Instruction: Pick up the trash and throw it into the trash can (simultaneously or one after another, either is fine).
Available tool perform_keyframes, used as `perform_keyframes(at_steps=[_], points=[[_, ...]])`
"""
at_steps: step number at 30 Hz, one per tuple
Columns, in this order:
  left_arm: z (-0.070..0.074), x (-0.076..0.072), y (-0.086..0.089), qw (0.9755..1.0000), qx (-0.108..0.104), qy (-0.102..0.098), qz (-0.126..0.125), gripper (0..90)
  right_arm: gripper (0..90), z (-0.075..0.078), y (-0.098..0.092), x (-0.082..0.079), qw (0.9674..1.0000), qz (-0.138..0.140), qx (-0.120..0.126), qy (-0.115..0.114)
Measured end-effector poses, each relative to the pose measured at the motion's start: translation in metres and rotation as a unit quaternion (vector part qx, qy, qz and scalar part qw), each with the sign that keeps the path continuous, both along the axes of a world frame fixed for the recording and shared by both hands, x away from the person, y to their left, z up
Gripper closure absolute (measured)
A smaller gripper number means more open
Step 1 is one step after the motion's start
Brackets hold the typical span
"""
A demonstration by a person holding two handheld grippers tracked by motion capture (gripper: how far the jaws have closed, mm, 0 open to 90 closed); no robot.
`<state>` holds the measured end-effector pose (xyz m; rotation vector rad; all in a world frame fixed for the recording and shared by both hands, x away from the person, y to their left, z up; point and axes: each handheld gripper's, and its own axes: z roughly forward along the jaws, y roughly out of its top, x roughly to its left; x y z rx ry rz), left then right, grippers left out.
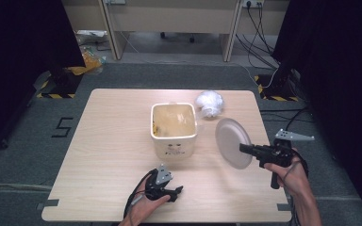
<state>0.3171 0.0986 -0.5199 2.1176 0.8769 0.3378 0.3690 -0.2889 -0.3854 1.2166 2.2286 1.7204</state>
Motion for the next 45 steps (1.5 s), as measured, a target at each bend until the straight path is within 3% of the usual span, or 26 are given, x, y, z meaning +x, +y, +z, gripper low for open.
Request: perform_keyframes(at_steps=[6, 14, 23, 31, 37, 45], points=[[-0.001, -0.004, 0.009, 0.9998, 0.015, -0.010, 0.009, 20.4, 83.2, 0.037, 0.004, 0.009, 0.9996, -0.001, 0.003, -0.029], [-0.002, -0.003, 0.023, 0.9995, 0.019, -0.002, 0.023, 15.1, 83.2, 0.082, 0.027, 0.032, 0.9984, 0.009, 0.006, -0.056], [-0.002, 0.001, 0.046, 0.9988, 0.021, 0.002, 0.045, 14.5, 83.2, 0.108, 0.060, 0.055, 0.9977, 0.031, 0.012, -0.060], [-0.003, 0.000, 0.063, 0.9977, 0.021, 0.000, 0.064, 14.5, 83.3, 0.108, 0.094, 0.078, 0.9970, 0.057, 0.031, -0.042], [-0.003, -0.001, 0.067, 0.9973, 0.021, 0.001, 0.070, 14.6, 83.3, 0.085, 0.120, 0.095, 0.9963, 0.076, 0.038, -0.011], [-0.003, -0.001, 0.070, 0.9971, 0.023, 0.001, 0.073, 14.5, 83.3, 0.064, 0.136, 0.111, 0.9952, 0.083, 0.048, 0.019]])
